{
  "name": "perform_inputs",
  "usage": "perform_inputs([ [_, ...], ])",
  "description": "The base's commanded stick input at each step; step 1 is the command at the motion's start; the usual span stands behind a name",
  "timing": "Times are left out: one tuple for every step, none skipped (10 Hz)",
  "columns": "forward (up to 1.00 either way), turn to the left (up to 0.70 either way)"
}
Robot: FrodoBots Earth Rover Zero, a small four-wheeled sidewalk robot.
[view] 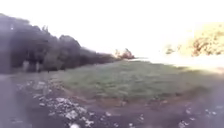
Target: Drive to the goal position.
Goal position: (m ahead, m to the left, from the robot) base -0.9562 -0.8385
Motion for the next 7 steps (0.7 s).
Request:
perform_inputs([
  [0.0,0.0],
  [0.0,0.0],
  [0.0,0.0],
  [0.0,0.0],
  [0.0,0.0],
  [0.0,0.0],
  [0.0,0.1],
])
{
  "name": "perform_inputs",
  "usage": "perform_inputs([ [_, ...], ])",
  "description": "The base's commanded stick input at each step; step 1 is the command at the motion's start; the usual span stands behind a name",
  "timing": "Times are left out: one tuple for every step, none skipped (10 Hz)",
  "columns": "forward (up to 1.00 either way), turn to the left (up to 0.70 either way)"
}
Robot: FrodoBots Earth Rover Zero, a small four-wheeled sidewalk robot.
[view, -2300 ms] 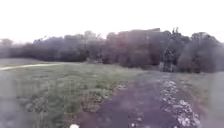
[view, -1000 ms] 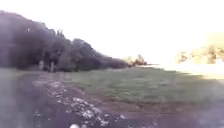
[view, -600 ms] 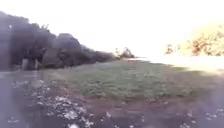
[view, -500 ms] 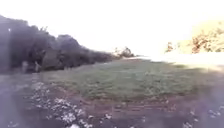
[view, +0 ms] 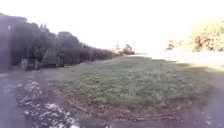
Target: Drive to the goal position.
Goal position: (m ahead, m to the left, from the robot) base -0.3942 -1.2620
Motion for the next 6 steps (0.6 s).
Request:
perform_inputs([
  [0.0,0.25],
  [0.0,0.85],
  [0.0,0.85],
  [0.0,0.85],
  [0.0,0.85],
  [0.0,0.85],
])
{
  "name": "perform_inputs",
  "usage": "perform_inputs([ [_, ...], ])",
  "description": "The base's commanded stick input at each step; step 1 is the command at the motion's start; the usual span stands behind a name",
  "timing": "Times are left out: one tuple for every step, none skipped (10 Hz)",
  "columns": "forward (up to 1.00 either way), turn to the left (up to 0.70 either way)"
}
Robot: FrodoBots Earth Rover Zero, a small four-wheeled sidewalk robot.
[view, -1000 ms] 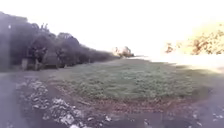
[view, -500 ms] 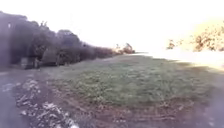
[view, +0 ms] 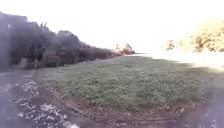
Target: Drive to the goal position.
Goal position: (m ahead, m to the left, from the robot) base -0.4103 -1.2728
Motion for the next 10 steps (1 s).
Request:
perform_inputs([
  [0.0,0.85],
  [0.0,0.85],
  [0.0,0.85],
  [0.0,0.85],
  [0.0,0.85],
  [0.0,0.85],
  [0.0,0.85],
  [0.0,0.85],
  [0.0,0.85],
  [0.0,0.85],
])
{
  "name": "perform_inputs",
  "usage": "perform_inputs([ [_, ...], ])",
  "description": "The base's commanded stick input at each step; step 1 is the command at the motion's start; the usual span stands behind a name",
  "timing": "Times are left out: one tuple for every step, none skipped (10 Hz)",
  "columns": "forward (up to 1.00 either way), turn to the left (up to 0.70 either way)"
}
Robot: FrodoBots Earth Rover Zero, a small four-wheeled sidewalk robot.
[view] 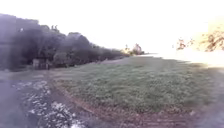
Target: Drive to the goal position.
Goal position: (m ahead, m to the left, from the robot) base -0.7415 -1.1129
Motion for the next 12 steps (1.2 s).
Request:
perform_inputs([
  [0.0,0.85],
  [0.0,0.85],
  [0.0,0.85],
  [0.0,0.85],
  [0.0,0.85],
  [0.0,0.85],
  [0.0,0.85],
  [0.0,0.85],
  [0.0,0.85],
  [0.0,0.85],
  [0.0,0.85],
  [0.0,0.85],
])
